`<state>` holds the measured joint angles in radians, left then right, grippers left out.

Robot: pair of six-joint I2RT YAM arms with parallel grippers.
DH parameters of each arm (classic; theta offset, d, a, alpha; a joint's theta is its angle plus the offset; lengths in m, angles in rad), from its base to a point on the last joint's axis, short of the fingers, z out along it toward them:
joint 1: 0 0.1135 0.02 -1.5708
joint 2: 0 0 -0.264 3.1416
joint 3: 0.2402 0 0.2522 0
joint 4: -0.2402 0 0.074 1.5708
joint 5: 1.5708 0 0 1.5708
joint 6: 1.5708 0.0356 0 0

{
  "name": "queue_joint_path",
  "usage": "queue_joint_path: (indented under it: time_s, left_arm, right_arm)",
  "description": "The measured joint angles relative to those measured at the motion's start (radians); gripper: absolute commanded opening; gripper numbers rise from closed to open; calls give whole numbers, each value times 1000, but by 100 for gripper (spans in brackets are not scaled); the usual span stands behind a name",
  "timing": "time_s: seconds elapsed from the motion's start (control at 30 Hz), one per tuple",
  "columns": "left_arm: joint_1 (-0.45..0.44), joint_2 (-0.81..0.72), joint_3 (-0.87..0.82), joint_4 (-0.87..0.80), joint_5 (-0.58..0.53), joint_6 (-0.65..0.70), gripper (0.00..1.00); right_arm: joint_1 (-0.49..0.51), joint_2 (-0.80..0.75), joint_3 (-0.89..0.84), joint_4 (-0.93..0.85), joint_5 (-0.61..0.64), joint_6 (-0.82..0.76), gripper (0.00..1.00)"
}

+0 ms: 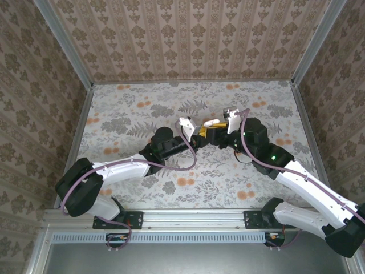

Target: Insert wireless bluetooth earbuds into charging case

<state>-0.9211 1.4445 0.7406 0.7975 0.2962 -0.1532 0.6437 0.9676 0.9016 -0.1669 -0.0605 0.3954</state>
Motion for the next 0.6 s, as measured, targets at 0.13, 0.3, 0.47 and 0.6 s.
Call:
queue_joint_path:
  time_s: [0.13, 0.3, 0.47, 0.6]
  left_arm:
    - [0, 0, 0, 0, 7, 5, 16]
    - [0, 0, 0, 0, 14, 18, 16]
    - [0, -4, 0, -6, 19, 28, 16]
    - [0, -24, 0, -6, 22, 42, 16]
  right_arm:
    - [-2, -2, 15, -1, -1, 5, 49]
    - [-11, -16, 25, -2, -10, 24, 49]
    - [-19, -33, 40, -10, -14, 26, 42]
    - [-26, -46, 60, -64, -16, 14, 36]
